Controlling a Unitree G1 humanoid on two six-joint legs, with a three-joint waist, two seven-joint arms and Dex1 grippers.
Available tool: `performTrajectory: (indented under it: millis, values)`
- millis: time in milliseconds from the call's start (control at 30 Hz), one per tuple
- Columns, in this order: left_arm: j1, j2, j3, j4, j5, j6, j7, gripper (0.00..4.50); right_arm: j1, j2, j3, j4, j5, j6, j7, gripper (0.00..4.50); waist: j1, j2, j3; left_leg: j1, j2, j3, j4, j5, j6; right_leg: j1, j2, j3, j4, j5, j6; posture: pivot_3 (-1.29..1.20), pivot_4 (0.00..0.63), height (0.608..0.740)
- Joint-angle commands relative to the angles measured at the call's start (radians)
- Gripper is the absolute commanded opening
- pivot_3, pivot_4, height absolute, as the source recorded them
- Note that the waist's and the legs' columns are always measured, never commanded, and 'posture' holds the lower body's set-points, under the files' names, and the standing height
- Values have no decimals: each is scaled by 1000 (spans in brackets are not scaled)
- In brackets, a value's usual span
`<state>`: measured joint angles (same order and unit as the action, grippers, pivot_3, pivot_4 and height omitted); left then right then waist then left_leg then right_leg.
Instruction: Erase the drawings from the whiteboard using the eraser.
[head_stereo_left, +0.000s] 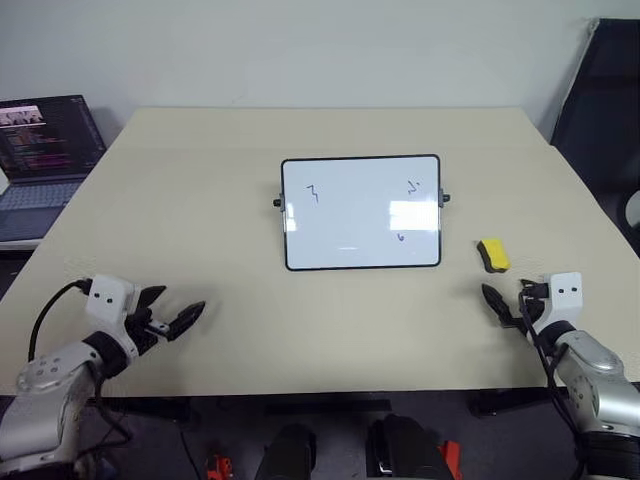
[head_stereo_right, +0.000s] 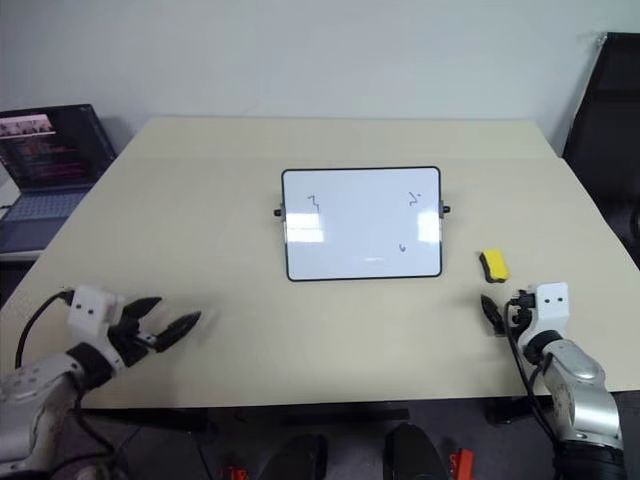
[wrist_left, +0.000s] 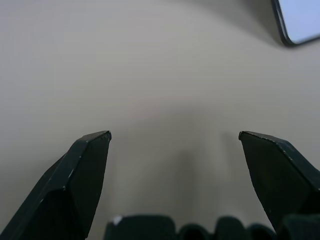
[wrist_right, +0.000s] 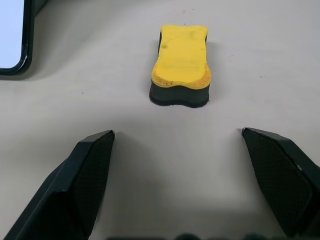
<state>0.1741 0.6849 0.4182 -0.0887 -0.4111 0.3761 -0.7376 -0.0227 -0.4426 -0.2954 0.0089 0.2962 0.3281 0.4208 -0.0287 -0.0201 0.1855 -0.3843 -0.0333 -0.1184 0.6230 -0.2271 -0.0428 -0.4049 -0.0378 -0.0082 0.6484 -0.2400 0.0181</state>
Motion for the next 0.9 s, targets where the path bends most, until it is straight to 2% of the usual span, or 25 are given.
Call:
performTrajectory:
  millis: [33, 133, 400, 600, 900]
  values:
    - [24, 30, 74, -58, -23, 14, 1, 4500, 13, 8, 19, 3, 2, 17, 11, 4477, 2, -1, 0, 0, 1, -1, 0, 0, 0, 0, 0, -1, 0, 0, 0, 0, 150, 740]
    - [41, 16, 89, -71, -22, 9, 20, 4500, -15, 1, 28, 49, -13, 2, 14, 4477, 3, -1, -1, 0, 3, 0, 1, 0, 0, 0, 2, -2, 0, -3, -5, 0, 150, 740]
    - [8, -25, 56, -107, -22, 16, 68, 4500, -117, -56, 14, 157, -17, -24, 55, 4477, 2, -2, -1, 4, 11, 13, 5, 0, 0, 1, 1, -2, -1, -3, -5, 0, 150, 740]
    - [-167, -67, -36, 31, 19, -62, 73, 4500, -165, -115, -26, 214, -18, -57, 46, 4477, 11, -1, -1, 3, 10, 13, 4, 0, 0, 0, 2, -2, -1, 3, -5, 0, 150, 740]
    - [-389, -78, -156, -10, -2, -31, 44, 4500, -170, -162, -26, 171, -8, 12, 62, 4477, 11, -1, -1, 2, 9, 13, 2, 0, 0, -1, 2, -2, -1, 6, 1, 0, 150, 740]
